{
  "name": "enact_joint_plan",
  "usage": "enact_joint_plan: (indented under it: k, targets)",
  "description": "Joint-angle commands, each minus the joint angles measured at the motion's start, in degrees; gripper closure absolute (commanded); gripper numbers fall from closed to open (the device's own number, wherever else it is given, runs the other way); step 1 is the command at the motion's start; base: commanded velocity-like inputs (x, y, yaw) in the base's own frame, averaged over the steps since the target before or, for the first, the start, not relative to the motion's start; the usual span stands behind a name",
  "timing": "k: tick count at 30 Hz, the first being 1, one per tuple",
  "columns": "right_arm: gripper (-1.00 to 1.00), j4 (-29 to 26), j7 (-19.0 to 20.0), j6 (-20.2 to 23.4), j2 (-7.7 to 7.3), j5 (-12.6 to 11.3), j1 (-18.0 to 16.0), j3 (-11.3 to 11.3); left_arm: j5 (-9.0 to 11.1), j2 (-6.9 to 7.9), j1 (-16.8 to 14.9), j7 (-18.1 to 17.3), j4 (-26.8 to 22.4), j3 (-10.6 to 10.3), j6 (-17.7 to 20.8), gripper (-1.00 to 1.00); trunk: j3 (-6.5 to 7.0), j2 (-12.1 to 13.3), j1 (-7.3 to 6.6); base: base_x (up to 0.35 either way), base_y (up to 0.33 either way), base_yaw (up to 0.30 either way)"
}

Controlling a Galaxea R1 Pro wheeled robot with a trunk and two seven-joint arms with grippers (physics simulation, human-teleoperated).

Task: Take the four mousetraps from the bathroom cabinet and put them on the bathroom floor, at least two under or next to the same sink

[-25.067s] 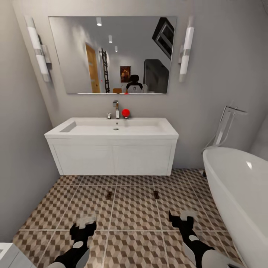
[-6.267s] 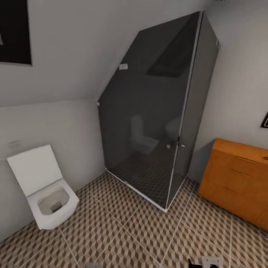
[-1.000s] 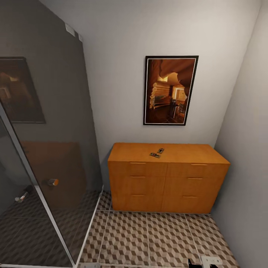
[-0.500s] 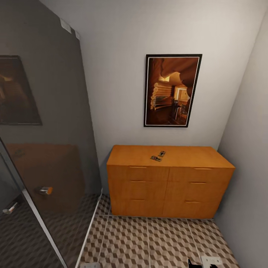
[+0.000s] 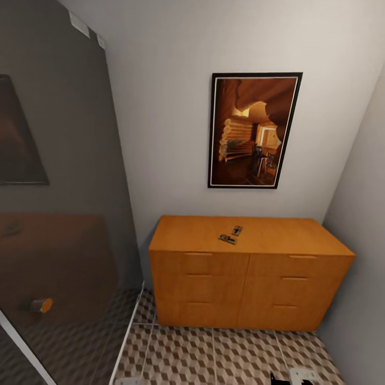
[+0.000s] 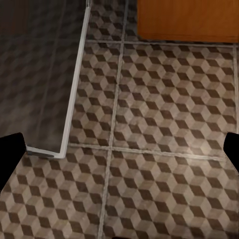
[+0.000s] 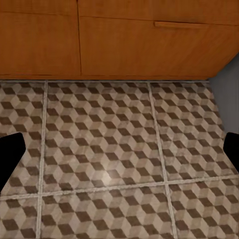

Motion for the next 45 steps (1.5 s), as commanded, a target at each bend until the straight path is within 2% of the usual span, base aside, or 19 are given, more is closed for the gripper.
enact_joint_plan:
  k: [1,7,19,28,36,45]
  targets:
    - [-1.00,0.3,-0.4,-0.3,-0.04,0.6,-0.1,-0.3,0.0,-0.03,-0.1,0.2,0.3,-0.2,-0.4,-1.00,-0.08,-0.1,0.07,0.326,0.000,0.000]
    - [-1.00,0.3,-0.4,-0.3,-0.03,0.6,-0.1,-0.2,0.0,0.00,-0.1,0.2,0.2,-0.2,-0.4,-1.00,-0.08,-0.1,0.07,0.219,0.000,0.000]
    - [-1.00,0.3,-0.4,-0.3,-0.04,0.6,-0.1,-0.3,0.0,0.02,-0.1,0.3,0.3,-0.2,-0.5,-1.00,-0.08,-0.1,0.07,0.010,-0.001,0.000]
    - [-1.00,0.3,-0.4,-0.3,-0.05,0.6,-0.1,-0.3,0.0,0.00,-0.1,0.5,0.3,-0.2,-0.5,-1.00,-0.08,-0.1,0.07,0.087,-0.164,0.000]
    - [-1.00,0.3,-0.4,-0.3,-0.03,0.6,-0.1,-0.3,0.0,0.02,-0.1,0.4,0.3,-0.2,-0.6,-1.00,-0.08,-0.1,0.07,0.014,-0.020,0.001]
    - [-1.00,0.3,-0.4,-0.3,-0.04,0.6,-0.1,-0.3,0.0,0.02,0.0,0.4,0.3,-0.2,-0.6,-1.00,-0.08,-0.1,0.07,0.001,-0.001,0.164]
